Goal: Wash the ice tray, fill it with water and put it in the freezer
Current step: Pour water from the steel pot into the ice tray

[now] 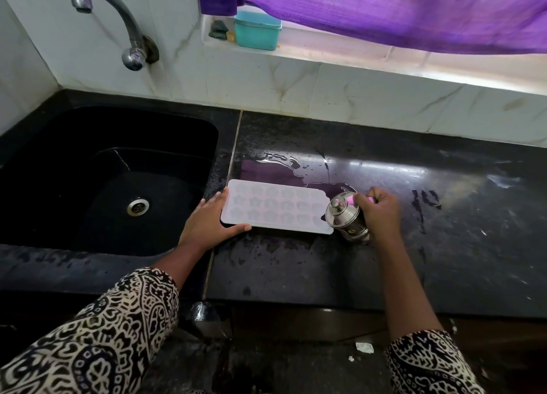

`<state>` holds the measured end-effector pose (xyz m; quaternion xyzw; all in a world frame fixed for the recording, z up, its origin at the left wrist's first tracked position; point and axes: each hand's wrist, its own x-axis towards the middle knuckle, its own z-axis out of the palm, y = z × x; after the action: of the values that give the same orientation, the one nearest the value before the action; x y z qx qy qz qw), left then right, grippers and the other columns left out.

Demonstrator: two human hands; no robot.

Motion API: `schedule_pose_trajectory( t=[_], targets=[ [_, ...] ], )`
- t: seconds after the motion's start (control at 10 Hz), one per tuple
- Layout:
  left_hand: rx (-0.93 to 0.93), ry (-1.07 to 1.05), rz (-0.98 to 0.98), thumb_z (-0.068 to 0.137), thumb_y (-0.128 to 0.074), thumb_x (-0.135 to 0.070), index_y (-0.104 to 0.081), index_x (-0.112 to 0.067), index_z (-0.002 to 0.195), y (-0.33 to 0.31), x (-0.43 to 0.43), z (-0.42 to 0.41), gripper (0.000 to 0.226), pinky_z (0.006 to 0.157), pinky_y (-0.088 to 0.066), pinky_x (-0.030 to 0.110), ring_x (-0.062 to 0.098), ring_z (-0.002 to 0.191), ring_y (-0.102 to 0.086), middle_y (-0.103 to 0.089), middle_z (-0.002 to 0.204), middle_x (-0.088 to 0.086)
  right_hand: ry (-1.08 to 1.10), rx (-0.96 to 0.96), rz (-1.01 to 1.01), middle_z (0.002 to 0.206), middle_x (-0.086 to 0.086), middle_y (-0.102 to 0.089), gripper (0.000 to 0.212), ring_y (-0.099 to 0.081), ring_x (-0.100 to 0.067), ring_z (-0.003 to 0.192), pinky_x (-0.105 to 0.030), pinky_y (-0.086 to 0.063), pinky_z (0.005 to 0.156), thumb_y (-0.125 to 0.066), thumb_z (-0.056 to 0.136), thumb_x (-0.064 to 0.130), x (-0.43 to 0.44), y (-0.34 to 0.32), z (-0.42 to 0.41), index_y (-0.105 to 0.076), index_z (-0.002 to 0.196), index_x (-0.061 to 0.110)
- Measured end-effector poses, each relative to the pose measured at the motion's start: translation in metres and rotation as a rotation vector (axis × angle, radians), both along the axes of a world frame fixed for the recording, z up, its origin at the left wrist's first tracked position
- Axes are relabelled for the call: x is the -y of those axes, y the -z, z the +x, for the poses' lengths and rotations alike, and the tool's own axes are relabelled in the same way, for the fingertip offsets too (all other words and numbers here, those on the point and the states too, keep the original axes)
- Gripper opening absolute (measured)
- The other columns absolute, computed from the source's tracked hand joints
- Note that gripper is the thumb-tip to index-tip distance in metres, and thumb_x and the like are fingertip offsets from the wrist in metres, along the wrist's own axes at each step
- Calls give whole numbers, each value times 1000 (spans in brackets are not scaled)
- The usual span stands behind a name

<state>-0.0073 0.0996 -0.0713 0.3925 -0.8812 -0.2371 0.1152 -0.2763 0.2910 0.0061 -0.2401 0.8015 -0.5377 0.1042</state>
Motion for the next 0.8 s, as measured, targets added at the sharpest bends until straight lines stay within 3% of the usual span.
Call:
schedule_pose_trajectory(
  t=[0.8],
  targets=[
    [19, 2, 1, 55, -38, -91, -13, -19, 155, 0, 1, 0, 126, 120, -10, 35, 12, 146, -20, -24, 159, 0, -15, -38, -12, 49, 3, -33, 39, -28, -11, 47, -24, -27, 49, -66, 76, 5, -1, 0, 1, -36, 55, 18]
  ],
)
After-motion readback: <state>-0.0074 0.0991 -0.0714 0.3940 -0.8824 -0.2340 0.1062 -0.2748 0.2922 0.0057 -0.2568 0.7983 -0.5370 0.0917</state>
